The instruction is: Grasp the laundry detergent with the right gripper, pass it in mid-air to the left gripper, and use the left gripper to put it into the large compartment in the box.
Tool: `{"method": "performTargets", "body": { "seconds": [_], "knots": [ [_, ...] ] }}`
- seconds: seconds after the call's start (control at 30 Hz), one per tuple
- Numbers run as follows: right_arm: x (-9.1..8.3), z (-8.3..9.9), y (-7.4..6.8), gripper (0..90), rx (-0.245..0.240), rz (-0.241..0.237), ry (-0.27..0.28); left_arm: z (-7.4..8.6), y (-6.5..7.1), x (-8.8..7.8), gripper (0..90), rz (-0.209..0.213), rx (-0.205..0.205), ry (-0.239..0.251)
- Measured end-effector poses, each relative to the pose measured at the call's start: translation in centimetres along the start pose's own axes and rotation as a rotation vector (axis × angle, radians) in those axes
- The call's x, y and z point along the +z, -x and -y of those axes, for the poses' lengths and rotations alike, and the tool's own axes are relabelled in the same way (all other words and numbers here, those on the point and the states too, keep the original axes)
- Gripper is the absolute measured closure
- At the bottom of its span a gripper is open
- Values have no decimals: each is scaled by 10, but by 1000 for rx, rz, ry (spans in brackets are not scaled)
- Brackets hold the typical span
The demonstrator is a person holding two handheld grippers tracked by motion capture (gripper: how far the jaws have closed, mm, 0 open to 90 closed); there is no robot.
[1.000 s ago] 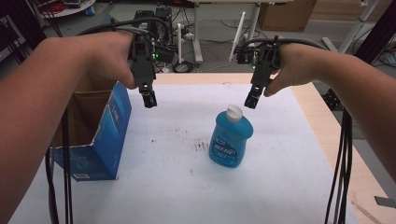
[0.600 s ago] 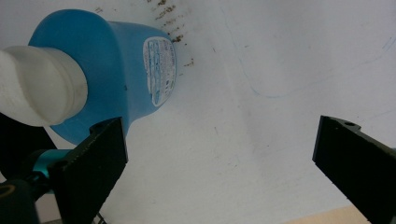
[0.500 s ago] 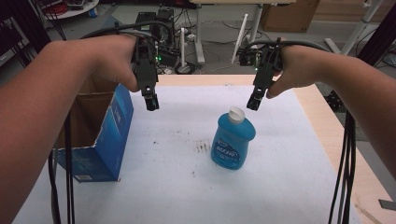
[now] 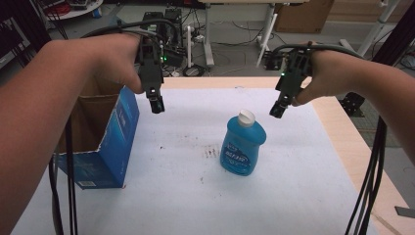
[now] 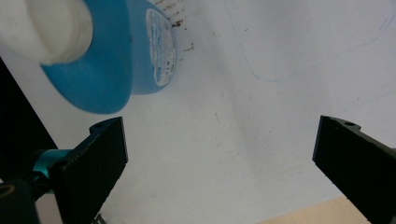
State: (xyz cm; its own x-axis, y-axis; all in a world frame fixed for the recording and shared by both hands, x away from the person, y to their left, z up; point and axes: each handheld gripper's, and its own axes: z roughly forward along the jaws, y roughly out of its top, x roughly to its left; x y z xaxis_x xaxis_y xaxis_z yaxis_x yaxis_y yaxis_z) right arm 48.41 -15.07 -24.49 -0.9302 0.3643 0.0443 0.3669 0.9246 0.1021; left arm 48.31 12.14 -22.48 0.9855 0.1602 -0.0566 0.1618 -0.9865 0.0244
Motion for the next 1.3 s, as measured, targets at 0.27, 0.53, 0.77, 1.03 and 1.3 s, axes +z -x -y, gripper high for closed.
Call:
{"method": "performTargets", "body": {
  "seconds": [0.27,0.53,0.77,1.03,1.3],
  "knots": [
    [13,44,-19,21,36,-27,98,1,2,-2,17,-7,3,1],
    [40,74,-40,21,78,-51,221,1,6,-3,17,-17,5,-5],
    [65,83,-52,20,96,-72,299,3,8,-3,17,-19,-2,-8],
    [92,90,-60,15,177,-80,459,6,11,-2,17,-19,0,-9],
    [102,91,-61,14,186,-84,509,8,11,-3,17,-19,-8,-14]
  ]
}}
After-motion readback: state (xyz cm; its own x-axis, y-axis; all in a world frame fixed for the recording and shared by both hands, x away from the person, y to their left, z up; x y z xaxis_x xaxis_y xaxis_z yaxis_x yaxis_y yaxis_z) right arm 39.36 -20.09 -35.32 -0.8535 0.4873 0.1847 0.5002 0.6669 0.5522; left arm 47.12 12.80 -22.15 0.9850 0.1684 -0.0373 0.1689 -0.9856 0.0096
